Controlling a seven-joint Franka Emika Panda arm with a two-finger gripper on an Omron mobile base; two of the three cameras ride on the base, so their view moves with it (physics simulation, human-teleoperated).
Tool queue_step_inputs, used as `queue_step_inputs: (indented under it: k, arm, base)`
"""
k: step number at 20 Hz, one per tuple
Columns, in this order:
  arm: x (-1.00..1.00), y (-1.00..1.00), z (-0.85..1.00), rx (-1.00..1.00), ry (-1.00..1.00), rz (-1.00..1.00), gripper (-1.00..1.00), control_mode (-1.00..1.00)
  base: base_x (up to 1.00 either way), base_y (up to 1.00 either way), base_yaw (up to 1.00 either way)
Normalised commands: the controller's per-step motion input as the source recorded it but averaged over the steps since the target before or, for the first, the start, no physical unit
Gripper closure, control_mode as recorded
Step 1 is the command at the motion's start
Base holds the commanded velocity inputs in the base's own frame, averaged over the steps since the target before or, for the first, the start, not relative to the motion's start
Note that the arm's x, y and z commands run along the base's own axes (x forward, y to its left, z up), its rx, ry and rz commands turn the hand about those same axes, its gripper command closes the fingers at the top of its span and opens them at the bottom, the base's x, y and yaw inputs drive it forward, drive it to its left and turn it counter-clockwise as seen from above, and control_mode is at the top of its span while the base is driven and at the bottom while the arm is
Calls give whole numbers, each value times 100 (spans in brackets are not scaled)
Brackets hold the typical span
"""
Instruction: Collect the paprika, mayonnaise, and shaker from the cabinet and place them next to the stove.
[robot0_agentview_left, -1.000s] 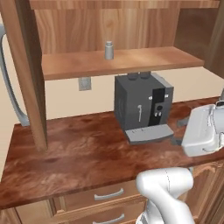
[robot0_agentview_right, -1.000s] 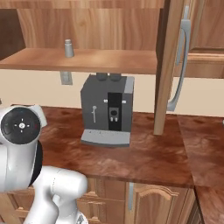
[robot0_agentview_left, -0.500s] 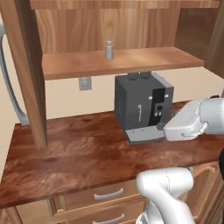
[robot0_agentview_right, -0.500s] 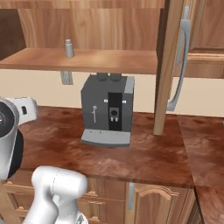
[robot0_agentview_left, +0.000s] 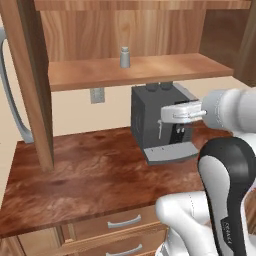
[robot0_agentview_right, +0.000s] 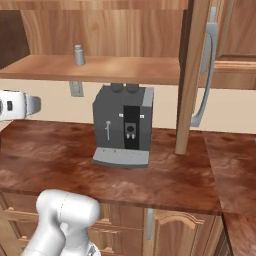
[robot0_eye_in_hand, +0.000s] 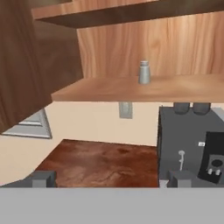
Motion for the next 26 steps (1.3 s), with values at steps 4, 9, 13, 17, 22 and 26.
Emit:
queue_step_inputs:
  k: [4, 9, 13, 17, 22, 26]
  arm:
    - [74, 0, 19, 2, 0, -27, -100, -100]
    - [59, 0, 0, 0, 0, -10, -100, -100]
    - [36, 0, 0, 0, 1, -2, -100, -100]
    - [13, 0, -4, 0, 1, 0, -100, -100]
    - [24, 0, 0, 0, 0, 0, -100, -100]
    - [51, 0, 6, 0, 0, 0, -100, -100]
  base:
    - [0, 0, 0]
    - [0, 0, 0]
    - [0, 0, 0]
    - [0, 0, 0]
    - [0, 0, 0]
    - [0, 0, 0]
